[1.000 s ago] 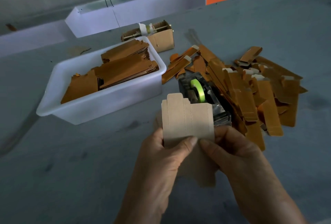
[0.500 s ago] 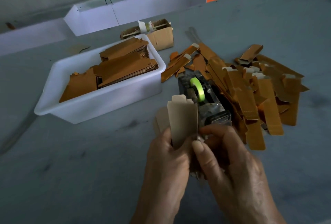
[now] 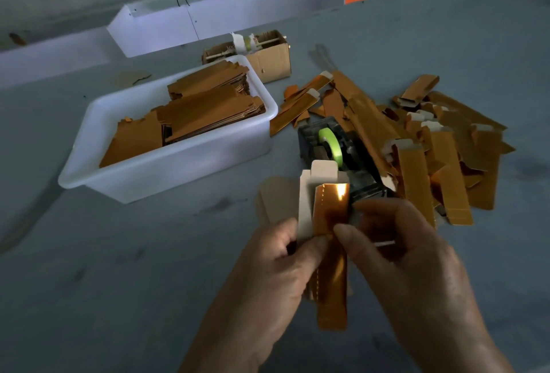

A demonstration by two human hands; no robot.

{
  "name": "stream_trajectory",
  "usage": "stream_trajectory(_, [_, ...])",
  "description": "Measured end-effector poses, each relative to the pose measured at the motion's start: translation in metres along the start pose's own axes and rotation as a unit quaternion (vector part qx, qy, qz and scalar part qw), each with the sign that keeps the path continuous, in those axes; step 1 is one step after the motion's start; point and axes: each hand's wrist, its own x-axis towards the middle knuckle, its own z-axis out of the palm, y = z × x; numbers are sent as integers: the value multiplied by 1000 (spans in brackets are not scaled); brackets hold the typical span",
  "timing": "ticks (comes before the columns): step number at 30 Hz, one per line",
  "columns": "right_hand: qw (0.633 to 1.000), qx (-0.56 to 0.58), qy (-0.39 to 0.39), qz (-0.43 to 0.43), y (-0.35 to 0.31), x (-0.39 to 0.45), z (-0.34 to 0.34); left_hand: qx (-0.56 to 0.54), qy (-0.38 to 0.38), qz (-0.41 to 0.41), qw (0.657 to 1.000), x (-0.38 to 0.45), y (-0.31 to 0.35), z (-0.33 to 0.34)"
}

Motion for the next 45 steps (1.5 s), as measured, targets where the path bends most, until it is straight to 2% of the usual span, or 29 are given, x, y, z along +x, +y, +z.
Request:
stream_trajectory(3, [973,170,-115,107,1,4,-4,-7,-37,-18,999,-2,0,1])
stream_trajectory(4, [962,208,-127,125,2,5,-5,-15,-32,-25,999,-2,1,2])
stream_trajectory(12, [941,296,-70,147,3,6,0,0,142,49,989,0,0,10])
stream_trajectory(15, [943,292,-57,148,3,6,1,83,214,101,968,0,-4,17])
stream_trajectory(17, [945,287,-50,147,3,6,2,211,255,165,929,0,-4,23])
stream_trajectory(20, [947,284,-43,143,1,5,3,446,243,207,836,-3,-3,35])
stream_trajectory(22, [946,288,-43,141,0,5,3,541,252,222,771,-7,-4,43])
stream_trajectory(24, [948,284,-38,141,0,5,2,581,260,204,744,-7,-4,48])
stream_trajectory(26, [955,262,-33,138,0,3,3,589,241,182,750,-9,-10,55])
stream_trajectory(28, [963,230,-26,138,2,1,5,552,229,185,780,-10,-12,58])
stream_trajectory(30, [970,201,-16,135,4,0,8,547,233,193,781,-12,-12,55])
stream_trajectory(31, [971,195,-15,135,5,1,8,531,225,185,796,-13,-12,52])
stream_trajectory(33, [968,210,-22,138,5,4,9,424,191,189,865,-15,-14,47])
stream_trajectory(34, [963,227,-27,141,5,5,9,352,203,190,894,-14,-13,42])
stream_trajectory(35, [959,244,-31,143,4,6,8,266,226,163,923,-13,-10,37])
stream_trajectory(37, [955,257,-32,146,3,8,6,72,189,38,979,-8,-8,27])
stream_trajectory(38, [954,261,-37,145,2,8,6,6,148,-11,989,-6,-7,22])
stream_trajectory(40, [954,259,-53,138,-1,9,5,-24,83,-49,995,-5,-3,13])
stream_trajectory(43, [966,215,-70,122,-3,13,1,-10,58,-24,998,-3,-2,12])
stream_trajectory(45, [974,182,-75,108,-5,19,-5,-35,77,-6,996,0,-2,13])
